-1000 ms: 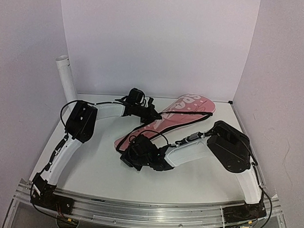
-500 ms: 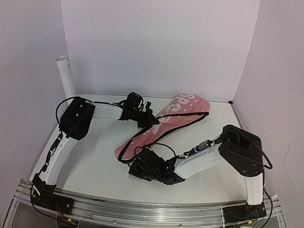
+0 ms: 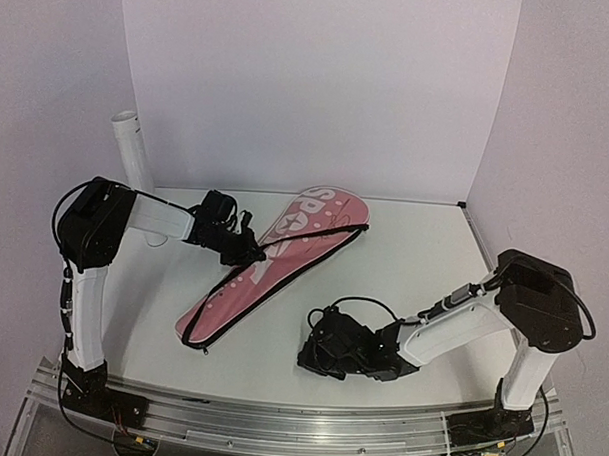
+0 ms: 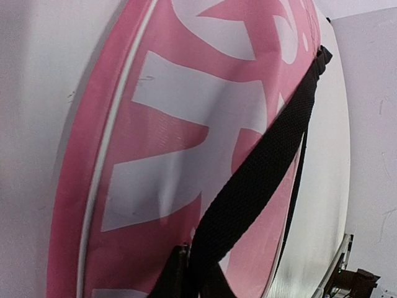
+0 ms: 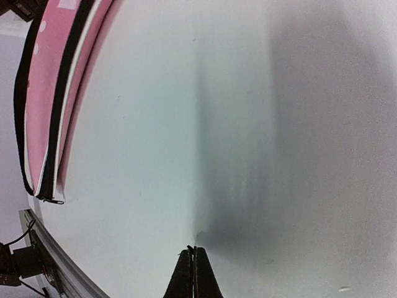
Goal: Pack up the badminton gear
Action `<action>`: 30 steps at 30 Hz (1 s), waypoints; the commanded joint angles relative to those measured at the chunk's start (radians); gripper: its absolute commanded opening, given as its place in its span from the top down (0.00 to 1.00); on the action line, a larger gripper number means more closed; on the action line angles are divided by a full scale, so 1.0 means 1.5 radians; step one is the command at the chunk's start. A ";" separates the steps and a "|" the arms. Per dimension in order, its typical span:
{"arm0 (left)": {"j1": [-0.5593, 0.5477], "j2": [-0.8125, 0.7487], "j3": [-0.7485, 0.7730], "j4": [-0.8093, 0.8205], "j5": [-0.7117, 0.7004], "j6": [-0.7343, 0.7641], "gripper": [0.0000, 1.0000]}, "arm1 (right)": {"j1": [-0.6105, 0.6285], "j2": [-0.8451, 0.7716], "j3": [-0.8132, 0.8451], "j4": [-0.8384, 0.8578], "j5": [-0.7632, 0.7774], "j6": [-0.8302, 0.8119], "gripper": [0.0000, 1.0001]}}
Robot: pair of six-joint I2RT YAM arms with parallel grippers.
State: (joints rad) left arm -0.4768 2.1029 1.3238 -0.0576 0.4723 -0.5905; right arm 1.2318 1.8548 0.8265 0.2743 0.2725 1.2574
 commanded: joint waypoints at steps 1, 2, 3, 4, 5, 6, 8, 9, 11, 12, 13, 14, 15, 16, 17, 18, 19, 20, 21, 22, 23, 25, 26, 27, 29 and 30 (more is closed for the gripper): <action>-0.008 -0.007 0.028 -0.065 0.039 0.069 0.90 | -0.029 -0.037 0.041 -0.009 -0.084 -0.046 1.00; -0.009 -0.006 0.041 -0.080 0.051 0.096 0.94 | -0.049 -0.041 0.050 -0.010 -0.103 -0.058 0.96; -0.010 -0.004 0.053 -0.093 0.063 0.119 0.99 | -0.066 -0.047 0.058 -0.012 -0.113 -0.072 0.89; -0.012 0.002 0.067 -0.114 0.076 0.147 1.00 | -0.085 -0.055 0.069 -0.013 -0.118 -0.094 0.80; -0.015 0.007 0.083 -0.134 0.088 0.174 1.00 | -0.105 -0.064 0.081 -0.016 -0.121 -0.117 0.72; -0.015 0.015 0.097 -0.155 0.098 0.191 1.00 | -0.127 -0.075 0.093 -0.022 -0.123 -0.142 0.65; -0.015 0.030 0.113 -0.190 0.106 0.204 1.00 | -0.177 -0.099 0.111 -0.044 -0.124 -0.174 0.53; -0.015 0.034 0.111 -0.192 0.108 0.205 1.00 | -0.201 -0.110 0.115 -0.064 -0.116 -0.162 0.45; -0.016 0.030 0.094 -0.171 0.113 0.205 1.00 | -0.244 -0.124 0.117 -0.108 -0.079 -0.105 0.16; -0.017 0.025 0.084 -0.154 0.114 0.206 1.00 | -0.259 -0.124 0.121 -0.121 -0.058 -0.085 0.12; -0.019 0.020 0.077 -0.138 0.115 0.210 1.00 | -0.269 -0.118 0.131 -0.132 -0.037 -0.078 0.11; -0.022 0.018 0.076 -0.128 0.114 0.215 1.00 | -0.277 -0.105 0.147 -0.141 -0.025 -0.083 0.11; -0.024 0.019 0.079 -0.122 0.114 0.222 1.00 | -0.287 -0.084 0.168 -0.149 -0.024 -0.088 0.11; -0.026 0.021 0.086 -0.121 0.112 0.229 1.00 | -0.302 -0.055 0.193 -0.153 -0.039 -0.088 0.11; -0.028 0.026 0.093 -0.122 0.110 0.235 1.00 | -0.317 -0.024 0.213 -0.153 -0.061 -0.083 0.13; -0.028 0.030 0.101 -0.123 0.108 0.240 1.00 | -0.330 0.003 0.232 -0.152 -0.081 -0.077 0.14; -0.028 0.034 0.109 -0.125 0.106 0.246 1.00 | -0.340 0.025 0.252 -0.152 -0.094 -0.072 0.16; -0.028 0.038 0.116 -0.128 0.105 0.252 1.00 | -0.350 0.049 0.267 -0.152 -0.104 -0.067 0.18; -0.028 0.040 0.122 -0.131 0.103 0.258 1.00 | -0.359 0.071 0.280 -0.152 -0.113 -0.060 0.21; -0.028 0.042 0.124 -0.133 0.104 0.261 1.00 | -0.364 0.086 0.291 -0.152 -0.122 -0.054 0.23; -0.028 0.044 0.124 -0.133 0.104 0.262 1.00 | -0.368 0.100 0.302 -0.153 -0.128 -0.049 0.25; -0.028 0.047 0.125 -0.130 0.110 0.261 1.00 | -0.369 0.114 0.313 -0.159 -0.140 -0.039 0.29; -0.028 0.049 0.128 -0.130 0.112 0.255 1.00 | -0.369 0.110 0.310 -0.164 -0.146 -0.029 0.30; -0.028 0.052 0.134 -0.134 0.113 0.251 1.00 | -0.368 0.102 0.304 -0.170 -0.149 -0.021 0.30; -0.028 0.061 0.150 -0.146 0.116 0.244 1.00 | -0.366 0.077 0.283 -0.181 -0.142 -0.008 0.30; -0.028 0.066 0.157 -0.152 0.118 0.240 1.00 | -0.366 0.068 0.269 -0.182 -0.133 -0.004 0.29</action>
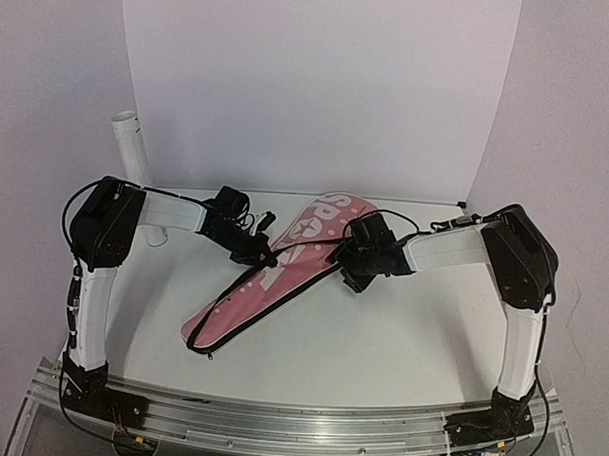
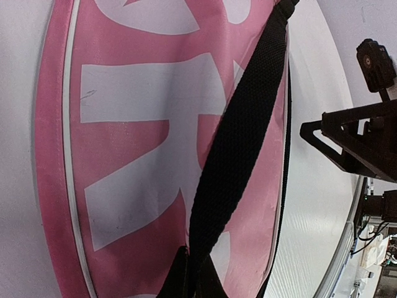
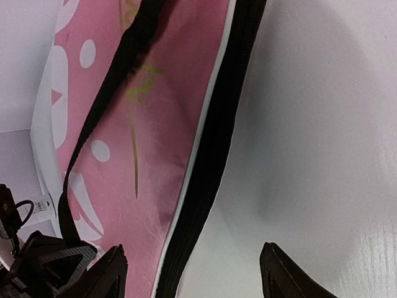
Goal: Pack up the badminton gear
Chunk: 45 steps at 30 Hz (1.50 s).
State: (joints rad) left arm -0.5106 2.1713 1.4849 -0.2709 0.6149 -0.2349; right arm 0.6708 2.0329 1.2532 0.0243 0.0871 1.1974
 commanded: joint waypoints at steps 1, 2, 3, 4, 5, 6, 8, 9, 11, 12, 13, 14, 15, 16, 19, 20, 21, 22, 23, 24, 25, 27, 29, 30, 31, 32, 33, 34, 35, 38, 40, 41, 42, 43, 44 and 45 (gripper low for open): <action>-0.006 0.023 0.058 -0.014 0.026 -0.002 1.00 | 0.009 -0.054 -0.024 -0.015 -0.008 0.034 0.27; -0.005 0.026 0.066 -0.017 0.031 -0.009 1.00 | 0.009 -0.052 -0.028 -0.015 -0.010 0.029 0.26; -0.005 0.028 0.069 -0.019 0.039 -0.016 1.00 | 0.009 -0.040 -0.021 -0.013 -0.019 0.018 0.24; -0.005 0.027 0.070 -0.018 0.045 -0.023 1.00 | 0.007 -0.022 -0.008 -0.010 -0.030 0.012 0.24; -0.005 0.027 0.069 -0.016 0.048 -0.030 1.00 | 0.006 0.002 0.005 -0.001 -0.045 0.013 0.24; -0.006 0.026 0.068 -0.014 0.051 -0.034 1.00 | 0.004 0.022 0.014 0.012 -0.051 0.019 0.25; -0.006 0.027 0.070 -0.014 0.050 -0.033 1.00 | 0.003 0.054 0.019 0.051 -0.070 0.036 0.29; -0.005 0.029 0.074 -0.017 0.046 -0.028 1.00 | 0.001 0.065 0.017 0.069 -0.073 0.044 0.32; -0.006 0.035 0.084 -0.026 0.044 -0.018 1.00 | -0.002 0.079 0.013 0.100 -0.077 0.057 0.41; -0.006 0.038 0.089 -0.032 0.045 -0.013 1.00 | -0.003 0.084 0.011 0.115 -0.080 0.061 0.48; -0.007 0.041 0.094 -0.037 0.049 -0.007 1.00 | -0.004 0.088 0.012 0.123 -0.080 0.063 0.59; -0.008 0.042 0.099 -0.044 0.051 0.001 1.00 | -0.005 0.090 0.014 0.126 -0.079 0.064 0.69; -0.010 0.043 0.105 -0.052 0.052 0.012 0.96 | -0.005 0.091 0.016 0.128 -0.077 0.065 0.77; -0.012 0.043 0.111 -0.062 0.052 0.026 0.90 | -0.005 0.092 0.018 0.129 -0.075 0.065 0.84; -0.015 0.035 0.141 -0.106 0.043 0.092 0.61 | -0.005 0.090 0.024 0.131 -0.070 0.068 0.99; -0.015 0.029 0.152 -0.130 0.040 0.119 0.52 | -0.005 0.088 0.026 0.131 -0.070 0.069 1.00; -0.016 0.020 0.165 -0.148 0.037 0.149 0.44 | -0.005 0.084 0.027 0.130 -0.070 0.071 1.00; -0.015 0.009 0.177 -0.168 0.036 0.194 0.37 | -0.005 0.077 0.029 0.130 -0.068 0.074 1.00; -0.016 -0.003 0.187 -0.190 0.037 0.240 0.32 | -0.005 0.071 0.029 0.130 -0.065 0.078 1.00; -0.016 -0.018 0.201 -0.219 0.045 0.283 0.28 | -0.005 0.062 0.029 0.130 -0.061 0.081 1.00; -0.016 -0.034 0.220 -0.252 0.059 0.340 0.25 | -0.005 0.051 0.031 0.129 -0.058 0.082 1.00; -0.017 -0.070 0.253 -0.359 0.099 0.499 0.24 | -0.005 0.032 0.039 0.128 -0.055 0.078 1.00; -0.019 -0.110 0.260 -0.497 0.141 0.722 0.24 | -0.005 0.014 0.054 0.123 -0.044 0.070 1.00; -0.023 -0.135 0.239 -0.550 0.142 0.835 0.24 | -0.004 0.005 0.065 0.113 -0.044 0.064 1.00; -0.025 -0.170 0.208 -0.590 0.138 0.905 0.25 | -0.002 -0.008 0.075 0.106 -0.040 0.060 1.00; -0.026 -0.201 0.164 -0.608 0.129 0.970 0.25 | 0.001 -0.018 0.083 0.099 -0.035 0.056 1.00; -0.027 -0.241 0.114 -0.615 0.123 1.024 0.26 | 0.003 -0.034 0.088 0.095 -0.028 0.055 1.00; -0.028 -0.292 0.066 -0.606 0.119 1.063 0.26 | 0.006 -0.048 0.092 0.093 -0.019 0.056 1.00; -0.029 -0.341 0.013 -0.589 0.114 1.101 0.26 | 0.008 -0.062 0.095 0.091 -0.013 0.057 1.00; -0.040 -0.472 -0.142 -0.490 0.083 1.147 0.24 | 0.016 -0.104 0.109 0.085 0.008 0.058 1.00; -0.048 -0.544 -0.210 -0.405 0.063 1.116 0.22 | 0.025 -0.123 0.123 0.080 0.025 0.056 1.00; -0.050 -0.572 -0.236 -0.374 0.059 1.098 0.21 | 0.031 -0.131 0.130 0.078 0.035 0.055 1.00; -0.050 -0.596 -0.262 -0.344 0.052 1.079 0.19 | 0.037 -0.137 0.136 0.076 0.045 0.054 1.00; -0.050 -0.619 -0.288 -0.310 0.042 1.052 0.16 | 0.044 -0.142 0.143 0.076 0.055 0.052 1.00; -0.050 -0.638 -0.313 -0.279 0.030 1.017 0.13 | 0.050 -0.144 0.151 0.075 0.066 0.047 1.00; -0.050 -0.652 -0.336 -0.255 0.017 0.977 0.09 | 0.056 -0.146 0.158 0.074 0.078 0.041 1.00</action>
State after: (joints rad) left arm -0.5888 1.2723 1.0928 -0.8859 0.7145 1.3259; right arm 0.7179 1.8910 1.4097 0.0854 0.1114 1.2884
